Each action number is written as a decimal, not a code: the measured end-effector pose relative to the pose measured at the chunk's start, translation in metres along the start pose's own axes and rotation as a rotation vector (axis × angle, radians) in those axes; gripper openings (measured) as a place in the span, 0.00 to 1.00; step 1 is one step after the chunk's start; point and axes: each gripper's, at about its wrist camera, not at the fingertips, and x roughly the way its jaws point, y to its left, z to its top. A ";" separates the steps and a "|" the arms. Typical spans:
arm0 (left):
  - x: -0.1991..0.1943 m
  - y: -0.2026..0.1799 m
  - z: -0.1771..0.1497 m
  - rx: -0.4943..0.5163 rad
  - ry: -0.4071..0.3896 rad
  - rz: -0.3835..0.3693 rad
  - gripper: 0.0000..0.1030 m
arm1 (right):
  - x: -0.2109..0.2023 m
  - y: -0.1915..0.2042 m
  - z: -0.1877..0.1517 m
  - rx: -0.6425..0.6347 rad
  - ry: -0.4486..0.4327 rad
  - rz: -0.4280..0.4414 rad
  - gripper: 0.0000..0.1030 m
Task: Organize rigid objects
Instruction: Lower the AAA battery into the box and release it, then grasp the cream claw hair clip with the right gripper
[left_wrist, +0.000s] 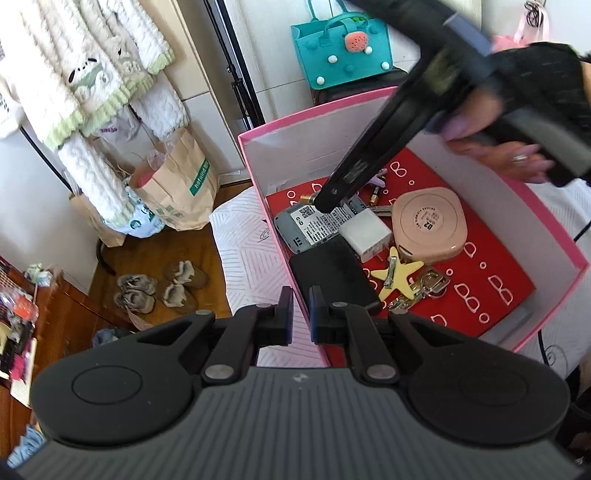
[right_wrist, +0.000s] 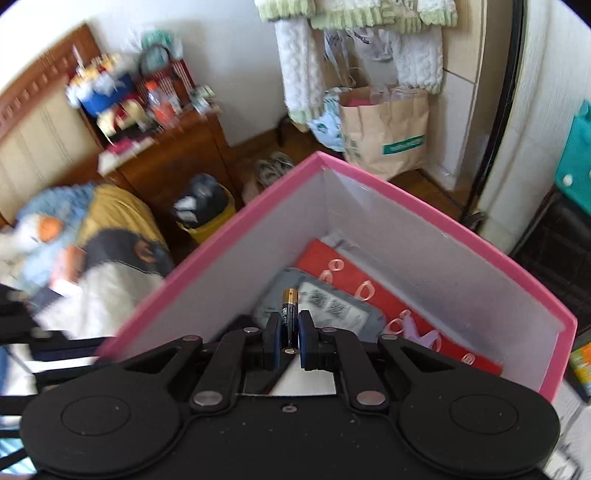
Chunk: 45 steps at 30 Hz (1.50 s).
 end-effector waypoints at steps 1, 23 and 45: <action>0.000 -0.001 0.000 0.008 -0.001 0.006 0.08 | 0.003 0.001 0.000 -0.009 0.001 -0.025 0.12; -0.005 0.005 -0.011 -0.051 -0.054 -0.011 0.08 | -0.162 -0.067 -0.128 0.219 -0.398 -0.137 0.40; -0.003 0.003 -0.006 -0.115 -0.024 0.012 0.08 | -0.103 -0.173 -0.271 0.493 -0.314 -0.375 0.53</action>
